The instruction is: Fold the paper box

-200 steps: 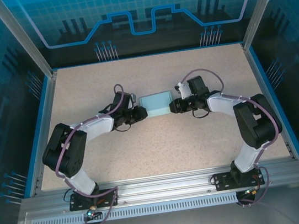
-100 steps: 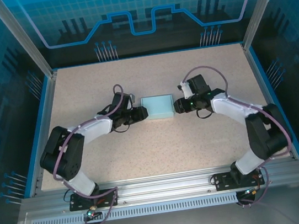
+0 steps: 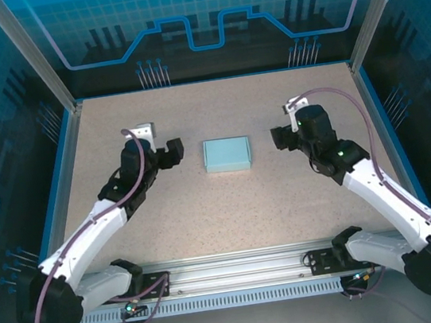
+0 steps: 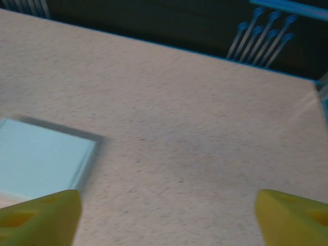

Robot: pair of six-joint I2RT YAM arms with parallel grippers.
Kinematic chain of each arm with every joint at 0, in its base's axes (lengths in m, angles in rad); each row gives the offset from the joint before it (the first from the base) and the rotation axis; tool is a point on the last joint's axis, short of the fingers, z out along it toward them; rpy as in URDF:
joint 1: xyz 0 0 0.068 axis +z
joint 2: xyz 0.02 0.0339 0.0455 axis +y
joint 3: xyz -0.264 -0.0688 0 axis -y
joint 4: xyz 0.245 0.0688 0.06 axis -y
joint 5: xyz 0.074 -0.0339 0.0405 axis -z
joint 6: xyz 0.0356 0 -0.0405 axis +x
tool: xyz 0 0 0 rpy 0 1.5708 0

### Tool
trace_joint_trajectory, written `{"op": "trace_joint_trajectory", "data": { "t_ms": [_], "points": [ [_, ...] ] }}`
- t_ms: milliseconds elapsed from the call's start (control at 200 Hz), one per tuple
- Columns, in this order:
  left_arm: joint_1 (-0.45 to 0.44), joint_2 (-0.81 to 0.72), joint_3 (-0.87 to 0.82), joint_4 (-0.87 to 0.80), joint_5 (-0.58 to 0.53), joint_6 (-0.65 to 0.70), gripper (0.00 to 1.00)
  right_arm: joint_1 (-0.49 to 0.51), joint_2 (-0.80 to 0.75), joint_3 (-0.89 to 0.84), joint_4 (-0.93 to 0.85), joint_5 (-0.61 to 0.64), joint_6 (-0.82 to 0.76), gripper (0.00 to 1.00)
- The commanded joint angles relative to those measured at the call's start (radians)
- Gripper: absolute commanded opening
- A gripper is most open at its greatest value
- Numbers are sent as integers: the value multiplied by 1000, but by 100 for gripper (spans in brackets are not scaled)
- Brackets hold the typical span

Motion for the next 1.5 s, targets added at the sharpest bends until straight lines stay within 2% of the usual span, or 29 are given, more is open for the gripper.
{"op": "trace_joint_trajectory", "data": {
  "t_ms": [0,115,250,370,470,555,625,675,780,920,980,1010,1146,1191,1261,1321,1496],
  "points": [
    [31,-58,-78,37,-216,85,99,-36,-24,-116,70,167,-10,98],
    [94,-101,-173,126,-236,140,99,-99,-17,-230,192,199,30,100],
    [178,-83,-283,309,-197,232,99,-161,46,-351,394,189,43,100],
    [239,12,-322,436,-137,263,99,-183,120,-432,583,155,13,100],
    [261,106,-325,498,-85,272,99,-198,176,-475,721,112,-2,100],
    [271,187,-359,627,-37,297,99,-208,230,-500,819,67,-31,100],
    [282,263,-393,774,-2,317,99,-212,254,-485,829,47,-53,100],
    [289,272,-381,764,20,303,99,-214,266,-492,872,31,-76,100],
    [310,332,-388,856,75,289,99,-225,275,-523,973,-9,-111,100],
    [322,484,-417,1069,118,313,99,-260,289,-541,1044,-85,-121,100],
    [324,461,-404,1000,132,299,99,-290,308,-550,1086,-161,-99,100],
    [332,475,-404,1025,143,301,99,-300,329,-558,1123,-188,-93,100],
    [341,468,-393,990,153,289,99,-302,468,-559,1259,-248,-125,100],
    [341,471,-392,996,138,288,99,-314,456,-530,1174,-276,-115,100],
    [342,472,-388,988,104,275,99,-335,462,-510,1140,-311,-102,100],
    [342,472,-389,989,100,275,99,-360,462,-504,1128,-356,-91,100],
    [342,472,-389,989,100,273,99,-359,463,-505,1135,-356,-92,100]
  ]
}}
